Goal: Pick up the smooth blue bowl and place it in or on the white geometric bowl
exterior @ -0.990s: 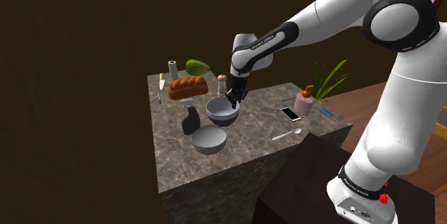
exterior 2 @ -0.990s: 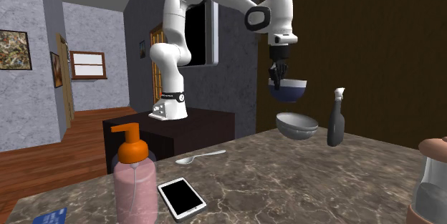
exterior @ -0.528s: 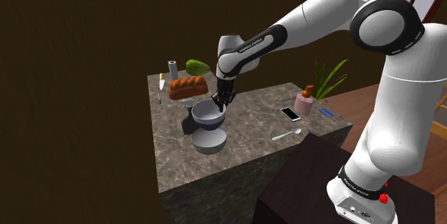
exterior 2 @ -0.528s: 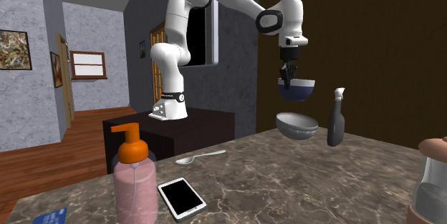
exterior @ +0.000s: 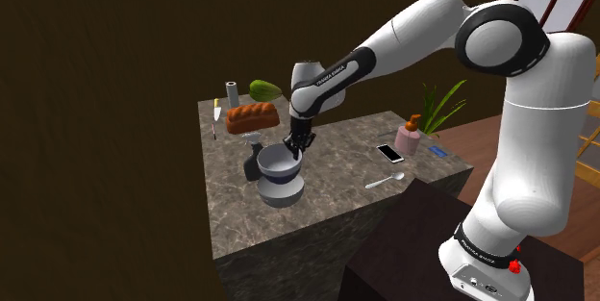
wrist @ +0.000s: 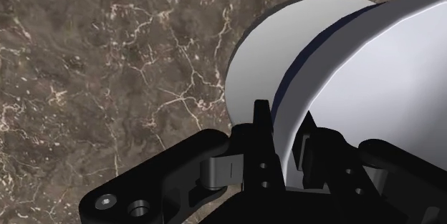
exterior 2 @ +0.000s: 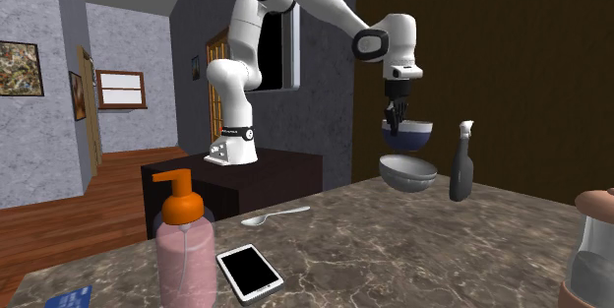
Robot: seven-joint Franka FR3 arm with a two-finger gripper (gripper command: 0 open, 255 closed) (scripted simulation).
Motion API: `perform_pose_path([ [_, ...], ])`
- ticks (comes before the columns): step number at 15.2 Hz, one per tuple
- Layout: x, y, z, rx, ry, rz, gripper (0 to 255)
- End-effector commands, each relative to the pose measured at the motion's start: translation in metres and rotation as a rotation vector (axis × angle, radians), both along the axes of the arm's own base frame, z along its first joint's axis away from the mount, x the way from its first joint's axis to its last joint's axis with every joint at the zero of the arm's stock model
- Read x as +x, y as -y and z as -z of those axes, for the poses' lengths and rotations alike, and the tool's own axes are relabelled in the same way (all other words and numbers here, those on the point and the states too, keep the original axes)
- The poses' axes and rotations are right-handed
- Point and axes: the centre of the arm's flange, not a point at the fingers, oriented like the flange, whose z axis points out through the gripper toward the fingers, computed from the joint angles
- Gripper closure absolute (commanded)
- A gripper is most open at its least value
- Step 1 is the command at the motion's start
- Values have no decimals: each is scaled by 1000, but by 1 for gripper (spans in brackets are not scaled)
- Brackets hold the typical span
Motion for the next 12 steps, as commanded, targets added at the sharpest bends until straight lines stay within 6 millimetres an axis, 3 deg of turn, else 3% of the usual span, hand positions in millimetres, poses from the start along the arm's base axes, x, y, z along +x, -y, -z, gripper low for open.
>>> perform_pose_path([
  [1,-1,1,10,0,1,0,255],
  [7,-1,1,41,0,1,0,255],
  [12,-1,1,41,0,1,0,255],
])
